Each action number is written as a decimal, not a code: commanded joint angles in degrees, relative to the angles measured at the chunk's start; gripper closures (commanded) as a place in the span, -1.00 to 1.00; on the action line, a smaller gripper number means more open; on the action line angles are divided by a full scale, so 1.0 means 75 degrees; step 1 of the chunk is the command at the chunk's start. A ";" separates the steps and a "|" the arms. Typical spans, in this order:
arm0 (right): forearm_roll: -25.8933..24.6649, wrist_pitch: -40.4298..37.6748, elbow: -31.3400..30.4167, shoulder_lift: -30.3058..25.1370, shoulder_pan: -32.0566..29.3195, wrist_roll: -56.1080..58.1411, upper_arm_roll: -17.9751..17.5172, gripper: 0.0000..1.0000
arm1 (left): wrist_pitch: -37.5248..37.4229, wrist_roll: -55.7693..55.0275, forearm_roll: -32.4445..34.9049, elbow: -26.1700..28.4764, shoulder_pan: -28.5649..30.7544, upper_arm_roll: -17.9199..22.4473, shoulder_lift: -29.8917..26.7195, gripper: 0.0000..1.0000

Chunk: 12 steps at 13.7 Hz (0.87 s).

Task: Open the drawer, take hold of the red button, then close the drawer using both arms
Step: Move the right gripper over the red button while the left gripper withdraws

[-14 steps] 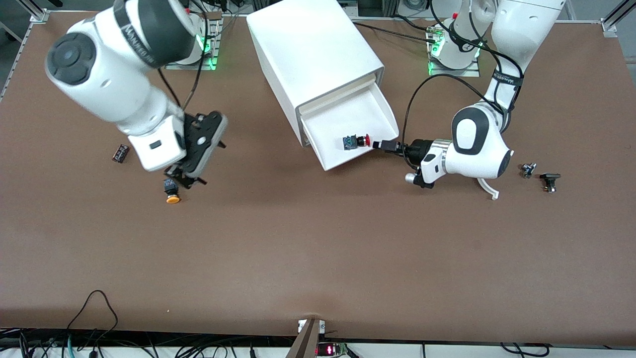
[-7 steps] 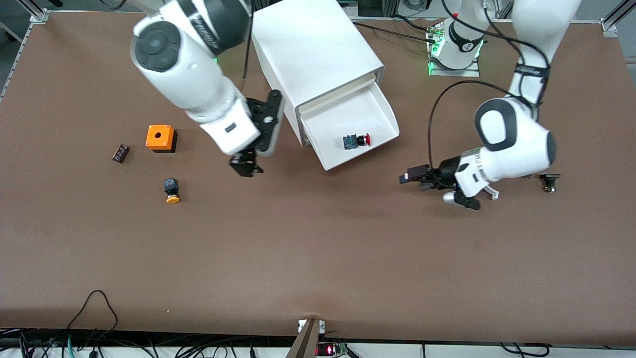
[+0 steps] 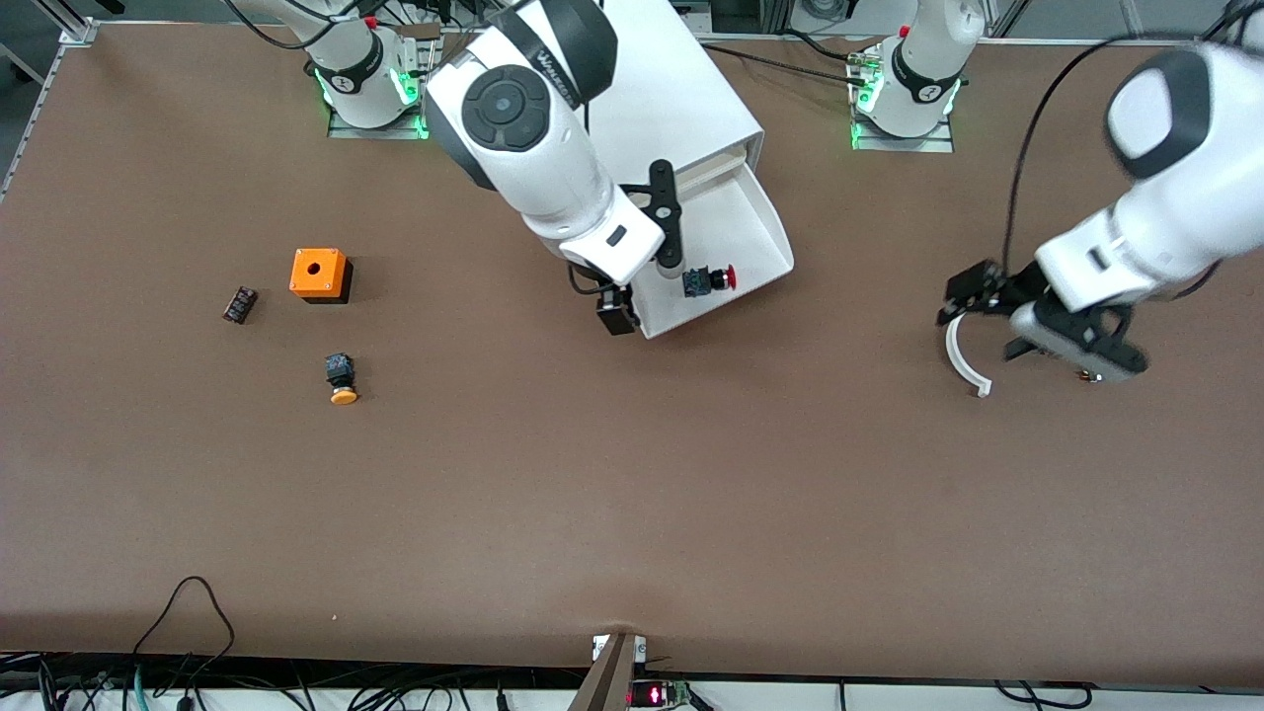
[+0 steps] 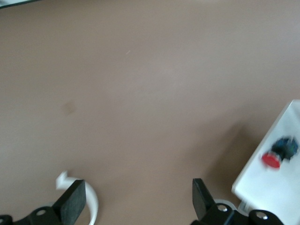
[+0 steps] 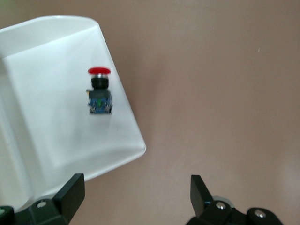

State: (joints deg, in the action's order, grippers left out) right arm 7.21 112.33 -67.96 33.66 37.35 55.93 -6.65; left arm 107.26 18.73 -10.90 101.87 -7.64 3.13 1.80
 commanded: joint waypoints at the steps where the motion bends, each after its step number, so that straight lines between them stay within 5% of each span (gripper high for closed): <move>1: -0.0200 0.0560 0.0331 0.0573 0.0538 0.0124 0.0089 -1.00 | -0.1454 -0.1459 0.0993 -0.0819 -0.0013 -0.0007 -0.0182 -1.00; 4: -0.0609 0.0679 0.0308 0.1066 0.0855 0.0101 0.0125 -1.00 | -0.2207 -0.2239 0.1547 -0.1033 -0.0013 -0.0065 -0.0299 -1.00; 12: -0.0997 0.0585 -0.0044 0.1126 0.1171 0.0019 0.0113 -1.00 | -0.2138 -0.2274 0.1465 -0.1126 0.0186 -0.0018 -0.0088 -1.00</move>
State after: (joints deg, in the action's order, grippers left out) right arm 0.49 117.41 -67.95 42.34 44.73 56.12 -6.23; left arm 92.17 2.39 -0.59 95.52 -6.35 3.17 0.10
